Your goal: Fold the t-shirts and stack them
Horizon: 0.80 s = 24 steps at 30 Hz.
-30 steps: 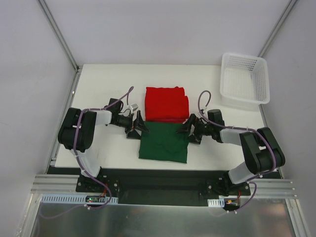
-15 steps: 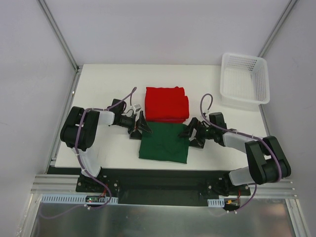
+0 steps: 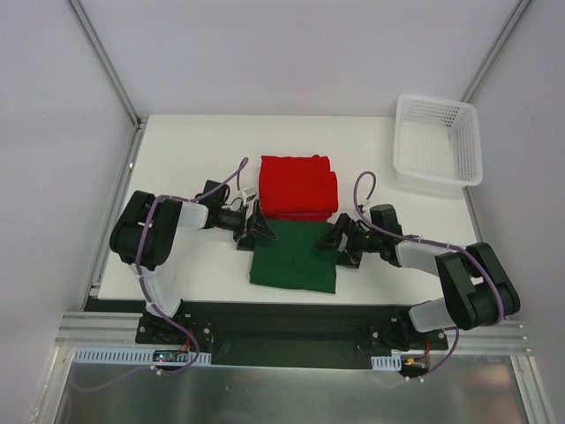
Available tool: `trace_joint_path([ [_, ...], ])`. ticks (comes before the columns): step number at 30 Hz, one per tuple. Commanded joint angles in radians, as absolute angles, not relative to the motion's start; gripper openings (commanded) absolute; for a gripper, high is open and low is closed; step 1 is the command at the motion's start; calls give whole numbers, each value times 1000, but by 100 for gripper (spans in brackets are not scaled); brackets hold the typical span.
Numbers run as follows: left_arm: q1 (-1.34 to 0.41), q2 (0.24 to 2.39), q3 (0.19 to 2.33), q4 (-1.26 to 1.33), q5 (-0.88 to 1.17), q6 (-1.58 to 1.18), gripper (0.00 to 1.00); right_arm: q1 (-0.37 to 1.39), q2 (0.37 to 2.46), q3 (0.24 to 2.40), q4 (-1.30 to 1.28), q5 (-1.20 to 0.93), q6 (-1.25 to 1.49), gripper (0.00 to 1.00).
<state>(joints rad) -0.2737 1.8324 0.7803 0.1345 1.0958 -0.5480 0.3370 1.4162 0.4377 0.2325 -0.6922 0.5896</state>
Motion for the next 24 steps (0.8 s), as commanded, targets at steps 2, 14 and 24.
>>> trace_joint_path([
  [2, -296, 1868, 749, 144, 1005, -518, 99, 365, 1508, 408, 236, -612, 591, 96],
  [14, -308, 1885, 744, 144, 1000, -528, 91, 419, 1592, 468, 253, -586, 603, 98],
  [24, -344, 1891, 752, 149, 973, -545, 61, 456, 1626, 477, 278, -568, 620, 68],
])
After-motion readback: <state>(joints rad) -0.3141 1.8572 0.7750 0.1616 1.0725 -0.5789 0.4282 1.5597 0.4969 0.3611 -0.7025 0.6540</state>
